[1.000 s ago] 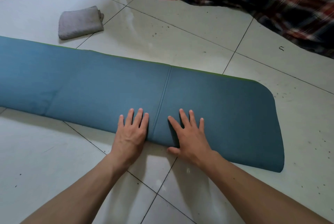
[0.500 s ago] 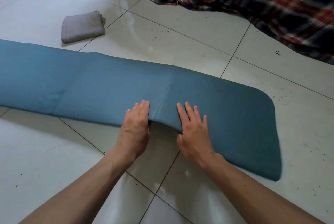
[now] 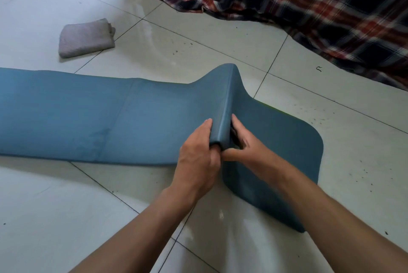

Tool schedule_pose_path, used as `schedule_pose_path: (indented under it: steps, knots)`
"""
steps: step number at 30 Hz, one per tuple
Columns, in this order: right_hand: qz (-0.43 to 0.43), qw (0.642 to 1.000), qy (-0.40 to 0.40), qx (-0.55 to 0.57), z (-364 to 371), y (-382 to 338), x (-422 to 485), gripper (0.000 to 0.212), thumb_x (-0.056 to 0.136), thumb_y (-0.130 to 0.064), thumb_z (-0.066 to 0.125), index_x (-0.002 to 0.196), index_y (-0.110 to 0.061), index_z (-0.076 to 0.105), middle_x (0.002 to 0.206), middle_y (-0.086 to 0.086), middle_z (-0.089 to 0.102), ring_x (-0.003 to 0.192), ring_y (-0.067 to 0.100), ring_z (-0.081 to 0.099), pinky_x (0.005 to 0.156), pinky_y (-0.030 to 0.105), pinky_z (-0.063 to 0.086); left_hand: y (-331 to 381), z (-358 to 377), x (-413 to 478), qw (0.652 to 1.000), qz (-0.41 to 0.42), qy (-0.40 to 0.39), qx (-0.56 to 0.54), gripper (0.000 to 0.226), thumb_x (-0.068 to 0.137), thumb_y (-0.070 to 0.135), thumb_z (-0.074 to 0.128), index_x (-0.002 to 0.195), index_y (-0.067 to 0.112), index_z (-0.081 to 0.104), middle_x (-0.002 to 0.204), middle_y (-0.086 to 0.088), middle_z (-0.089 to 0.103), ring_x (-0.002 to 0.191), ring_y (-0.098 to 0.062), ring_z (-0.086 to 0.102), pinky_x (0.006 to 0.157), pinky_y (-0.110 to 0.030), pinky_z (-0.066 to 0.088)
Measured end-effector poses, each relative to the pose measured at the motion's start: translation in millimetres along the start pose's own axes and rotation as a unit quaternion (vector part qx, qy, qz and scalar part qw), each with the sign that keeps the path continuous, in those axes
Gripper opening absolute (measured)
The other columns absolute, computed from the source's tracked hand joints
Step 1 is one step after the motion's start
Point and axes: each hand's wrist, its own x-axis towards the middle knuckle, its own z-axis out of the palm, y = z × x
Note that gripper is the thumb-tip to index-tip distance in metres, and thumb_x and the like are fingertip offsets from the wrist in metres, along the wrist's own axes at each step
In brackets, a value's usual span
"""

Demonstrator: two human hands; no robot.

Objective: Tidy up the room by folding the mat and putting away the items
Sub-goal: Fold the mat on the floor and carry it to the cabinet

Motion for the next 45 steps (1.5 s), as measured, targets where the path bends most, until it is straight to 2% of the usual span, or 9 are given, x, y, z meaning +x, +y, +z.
schedule_pose_path:
  steps: [2,4,7,9,14,21,34,39,45]
  knots:
    - [0.031,0.996,0.007,0.088,-4,-21,-3,0.055,0.087,-0.037,0.069,0.137,-0.022,0.051,0.116,-0.011,0.068,0.100,0.001,0.066,0.079,0.021,0.053,-1,0,-2,1.000,0.002,-0.019,-0.003,0.062,0.083,0.019,0.042,0.143,0.004,0.049,0.135,-0.012,0.062,0.120,-0.027,0.058,0.105,-0.032,0.044]
    - [0.061,0.990,0.101,0.078,4,-31,4,0.041,0.087,-0.051,0.069,0.112,-0.020,0.063,0.091,-0.011,0.070,0.078,0.004,0.067,0.063,0.021,0.052,-1,0,-7,0.999,0.016,-0.052,-0.004,0.060,0.081,0.025,0.042,0.138,0.008,0.052,0.125,-0.008,0.064,0.112,-0.026,0.059,0.100,-0.039,0.047]
    - [0.089,0.964,0.248,-0.021,19,-26,27,0.034,0.072,-0.034,0.077,0.098,-0.017,0.064,0.093,-0.002,0.074,0.083,0.015,0.072,0.073,0.036,0.061,-7,5,-10,0.998,0.028,-0.064,-0.003,0.030,0.083,0.030,0.059,0.109,0.016,0.056,0.097,0.003,0.060,0.089,-0.017,0.056,0.080,-0.033,0.049]
    - [0.113,0.955,0.269,-0.053,26,-26,32,0.028,0.073,-0.025,0.071,0.097,-0.014,0.061,0.095,0.004,0.072,0.084,0.020,0.070,0.075,0.039,0.061,-19,8,-10,0.996,0.041,-0.079,0.007,0.043,0.080,0.030,0.072,0.118,0.016,0.055,0.107,0.004,0.062,0.099,-0.016,0.058,0.086,-0.031,0.049]
    - [0.078,0.957,0.278,-0.040,38,-42,29,0.024,0.073,-0.016,0.061,0.097,-0.011,0.062,0.096,0.007,0.072,0.087,0.024,0.070,0.079,0.043,0.060,-42,3,-17,0.994,0.065,-0.038,0.077,0.091,0.072,0.041,0.073,0.153,0.022,0.037,0.155,-0.001,0.045,0.138,-0.023,0.046,0.111,-0.045,0.042]
    - [-0.054,0.969,0.183,0.159,36,-96,13,0.025,0.089,0.010,0.055,0.106,-0.007,0.064,0.094,0.007,0.074,0.079,0.017,0.070,0.066,0.026,0.057,-54,-50,-1,0.970,0.060,0.150,0.181,0.096,0.059,0.037,0.076,0.147,0.015,0.044,0.150,-0.010,0.049,0.134,-0.036,0.049,0.106,-0.056,0.040]
    - [-0.131,0.938,0.174,0.269,-16,-106,-12,0.034,0.091,0.014,0.046,0.117,-0.001,0.063,0.105,0.013,0.073,0.088,0.022,0.070,0.078,0.031,0.060,-41,-58,17,0.959,0.090,0.132,0.236,0.101,0.053,0.026,0.086,0.146,0.015,0.048,0.149,-0.008,0.051,0.133,-0.034,0.050,0.102,-0.054,0.044]
    - [-0.111,0.929,0.191,0.298,-38,-101,-29,0.035,0.092,0.010,0.044,0.119,-0.002,0.063,0.109,0.011,0.072,0.092,0.021,0.069,0.082,0.032,0.058,-21,-58,22,0.944,0.164,0.178,0.226,0.072,0.063,0.005,0.051,0.134,0.010,0.062,0.131,-0.009,0.067,0.110,-0.032,0.063,0.075,-0.044,0.057]
    - [-0.092,0.915,0.193,0.342,-50,-96,-40,0.035,0.092,0.006,0.044,0.120,-0.003,0.062,0.111,0.011,0.071,0.092,0.020,0.069,0.079,0.029,0.060,1,-71,24,0.903,0.244,0.205,0.287,0.062,0.074,0.000,0.053,0.135,0.009,0.063,0.132,-0.011,0.066,0.112,-0.036,0.064,0.076,-0.044,0.049]
